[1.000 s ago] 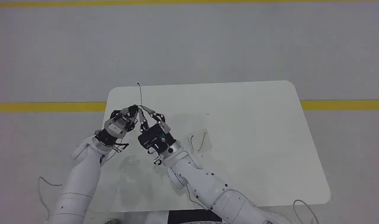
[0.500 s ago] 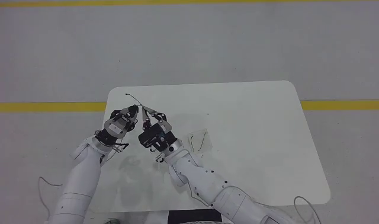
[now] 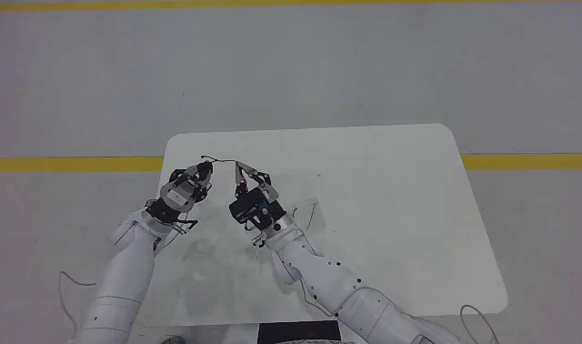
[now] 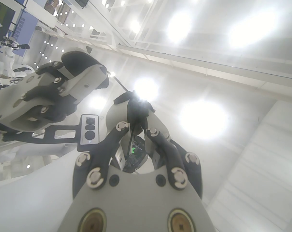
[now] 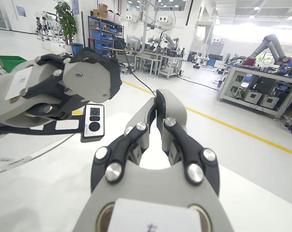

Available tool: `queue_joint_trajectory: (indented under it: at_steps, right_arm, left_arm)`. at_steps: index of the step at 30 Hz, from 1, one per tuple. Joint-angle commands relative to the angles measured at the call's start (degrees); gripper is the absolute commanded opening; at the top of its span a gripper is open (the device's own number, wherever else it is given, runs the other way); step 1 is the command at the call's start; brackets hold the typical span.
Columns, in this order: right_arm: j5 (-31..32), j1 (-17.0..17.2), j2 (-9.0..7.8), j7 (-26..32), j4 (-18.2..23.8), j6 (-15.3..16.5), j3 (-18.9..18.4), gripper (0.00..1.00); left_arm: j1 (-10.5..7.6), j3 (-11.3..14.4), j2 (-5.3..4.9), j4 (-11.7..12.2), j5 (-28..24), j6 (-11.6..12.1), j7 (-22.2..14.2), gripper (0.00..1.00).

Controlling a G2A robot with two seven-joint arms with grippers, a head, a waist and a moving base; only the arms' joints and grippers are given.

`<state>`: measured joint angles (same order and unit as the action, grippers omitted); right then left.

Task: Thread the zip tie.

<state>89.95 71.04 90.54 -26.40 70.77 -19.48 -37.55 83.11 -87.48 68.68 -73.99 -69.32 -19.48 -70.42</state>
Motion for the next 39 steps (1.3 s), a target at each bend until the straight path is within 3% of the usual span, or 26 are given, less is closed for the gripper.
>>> queue_joint_trajectory:
  at_steps: [1,39]
  right_arm:
    - [0.0,0.05,-0.37,0.3,0.32,0.0,0.09,0.0]
    - [0.0,1.5,-4.26,3.08,3.54,0.0,-0.11,0.0]
  left_arm:
    - [0.0,0.0,0.0,0.0,0.0,0.0,0.0,0.0]
    - [0.0,0.0,0.0,0.0,0.0,0.0,0.0,0.0]
